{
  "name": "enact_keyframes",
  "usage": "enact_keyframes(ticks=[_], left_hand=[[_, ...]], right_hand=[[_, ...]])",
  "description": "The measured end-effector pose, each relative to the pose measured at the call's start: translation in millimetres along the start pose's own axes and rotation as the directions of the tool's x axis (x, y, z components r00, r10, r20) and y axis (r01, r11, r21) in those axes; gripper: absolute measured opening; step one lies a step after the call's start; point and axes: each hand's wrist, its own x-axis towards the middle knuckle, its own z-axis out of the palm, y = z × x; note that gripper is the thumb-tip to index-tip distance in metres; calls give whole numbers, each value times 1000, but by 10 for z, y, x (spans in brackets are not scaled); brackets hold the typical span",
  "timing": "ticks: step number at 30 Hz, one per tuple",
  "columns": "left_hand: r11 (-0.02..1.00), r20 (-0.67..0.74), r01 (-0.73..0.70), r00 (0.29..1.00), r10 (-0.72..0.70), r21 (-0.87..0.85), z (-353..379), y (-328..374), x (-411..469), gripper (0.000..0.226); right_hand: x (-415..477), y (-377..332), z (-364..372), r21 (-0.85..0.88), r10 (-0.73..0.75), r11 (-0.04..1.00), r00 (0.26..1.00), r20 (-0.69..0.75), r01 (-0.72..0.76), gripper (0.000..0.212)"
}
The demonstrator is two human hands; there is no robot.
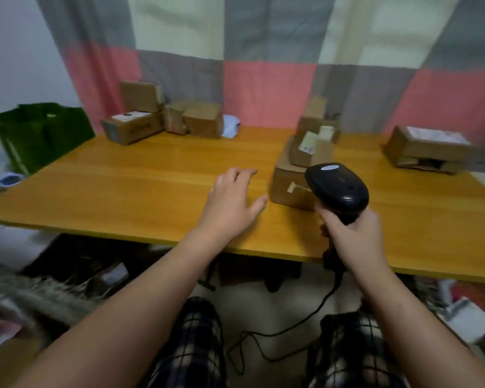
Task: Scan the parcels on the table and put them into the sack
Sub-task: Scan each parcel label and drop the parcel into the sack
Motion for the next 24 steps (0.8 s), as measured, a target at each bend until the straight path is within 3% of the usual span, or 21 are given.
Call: enact_keyframes(ticks=[3, 8, 13, 15, 18, 20, 24], left_hand=[[996, -42, -16, 999, 12, -86, 185, 319, 370, 72], [988, -153, 37, 986, -60, -147, 304, 728, 1043, 91], [971, -109, 52, 991, -79, -235, 379, 693, 1295, 65], [923, -158, 40, 982, -108, -383, 315, 585, 1301, 50], [764, -239, -17, 954, -180, -645, 168, 331, 1144, 36], [689, -272, -47, 936, -222, -724, 62, 109, 960, 36], [601, -224, 25, 915, -336, -799, -212, -333, 579, 38]], right_hand=[[107, 24, -270, 7, 18, 1000, 997, -79, -17, 9], [256, 2, -406, 37, 21, 999, 991, -133, -16, 9], [321, 26, -351, 72, 15, 997, 993, -119, -7, 10], [311, 52, -318, 77, 5, 997, 993, -122, 4, 14], [280, 60, -239, 93, -2, 996, 995, -97, 11, 16], [262, 54, -153, 103, -4, 995, 998, -60, 10, 21], [202, -20, 111, 127, -13, 992, 999, 33, 9, 27]])
